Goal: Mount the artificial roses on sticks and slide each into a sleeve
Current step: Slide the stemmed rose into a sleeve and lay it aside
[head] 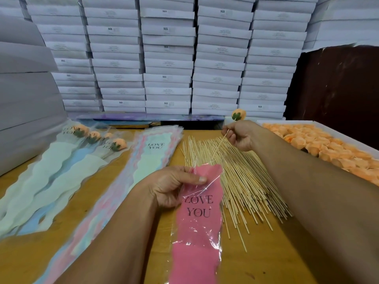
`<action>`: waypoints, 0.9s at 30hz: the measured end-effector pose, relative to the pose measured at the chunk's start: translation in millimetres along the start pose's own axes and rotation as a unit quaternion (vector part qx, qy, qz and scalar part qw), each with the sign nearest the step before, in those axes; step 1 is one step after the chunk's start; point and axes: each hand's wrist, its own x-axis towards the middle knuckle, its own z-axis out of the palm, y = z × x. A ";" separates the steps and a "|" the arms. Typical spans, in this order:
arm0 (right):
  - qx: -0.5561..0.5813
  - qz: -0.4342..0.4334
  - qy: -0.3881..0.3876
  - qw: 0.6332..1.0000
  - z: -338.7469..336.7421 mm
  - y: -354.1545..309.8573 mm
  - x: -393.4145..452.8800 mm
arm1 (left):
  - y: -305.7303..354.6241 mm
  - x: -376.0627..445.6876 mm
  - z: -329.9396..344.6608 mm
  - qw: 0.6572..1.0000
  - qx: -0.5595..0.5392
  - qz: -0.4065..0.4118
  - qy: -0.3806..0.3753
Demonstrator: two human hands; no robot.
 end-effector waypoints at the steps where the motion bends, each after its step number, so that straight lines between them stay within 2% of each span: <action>1: 0.000 -0.001 0.003 1.000 -0.3 0.2 0.3 | 0.5 -0.5 0.6 1.000 0.000 -0.001 0.001; 10: -0.010 -0.033 0.037 0.999 0.6 -8.3 -4.4 | 1.0 -1.1 1.5 1.000 0.014 -0.008 0.012; 17: -0.053 -0.061 0.048 0.996 8.9 -12.5 -2.7 | 2.3 -2.2 2.7 1.000 0.023 -0.017 -0.006; 27: -0.056 -0.090 0.075 0.992 13.3 -21.9 -5.5 | 3.0 -5.8 6.8 0.999 0.044 -0.025 -0.016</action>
